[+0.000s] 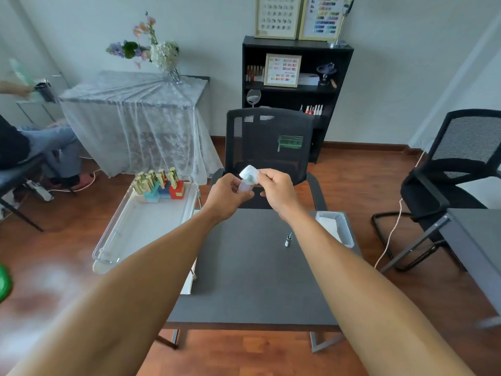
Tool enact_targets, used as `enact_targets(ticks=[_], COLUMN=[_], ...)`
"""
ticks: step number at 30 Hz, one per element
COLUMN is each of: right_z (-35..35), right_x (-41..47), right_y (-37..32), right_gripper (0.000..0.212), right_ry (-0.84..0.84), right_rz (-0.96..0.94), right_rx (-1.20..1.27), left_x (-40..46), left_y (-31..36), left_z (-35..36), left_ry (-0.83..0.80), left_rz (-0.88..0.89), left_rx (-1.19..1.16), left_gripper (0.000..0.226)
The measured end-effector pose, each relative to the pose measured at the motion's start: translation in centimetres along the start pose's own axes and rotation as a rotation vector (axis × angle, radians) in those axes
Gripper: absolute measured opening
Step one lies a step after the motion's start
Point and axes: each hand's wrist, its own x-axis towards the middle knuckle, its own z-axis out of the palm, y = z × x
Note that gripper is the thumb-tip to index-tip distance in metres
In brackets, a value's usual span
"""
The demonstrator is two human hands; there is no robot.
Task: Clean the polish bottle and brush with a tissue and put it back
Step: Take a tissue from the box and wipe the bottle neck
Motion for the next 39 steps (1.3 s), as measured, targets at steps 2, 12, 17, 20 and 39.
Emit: enact_targets(ticks=[2, 12, 17, 20, 39], right_z=[0.3, 0.9, -0.2, -0.6, 0.1], right_x=[-0.4, -1.7, -1.4, -1.1, -1.8], right_y=[0.0, -0.2, -0.4, -0.3, 1.0], right_gripper=[0.027, 0.028, 0.03, 0.029, 0.028], right_ry=[0.019, 0.115, 0.136, 0.142, 0.186], right_rz=[0.011, -0.013, -0.022, -0.02, -0.068], right_rx=[-0.032, -0.288, -0.271, -0.245, -0.284], left_x=[0.0, -0.6, -0.5, -0.4, -0.6], left_y=[-0.1, 0.9, 1.4, 1.5, 1.4], left_z=[0.3, 1.8, 1.6, 1.3, 2.2], left_ry=[0.011, 0.132, -0.007, -0.062, 0.146], left_rz=[-0.016, -0.023, 0.011, -0.008, -0.017], left_rx=[0.01, -0.037, -0.049, -0.238, -0.078], left_gripper=[0.03, 0.027, 0.037, 0.036, 0.02])
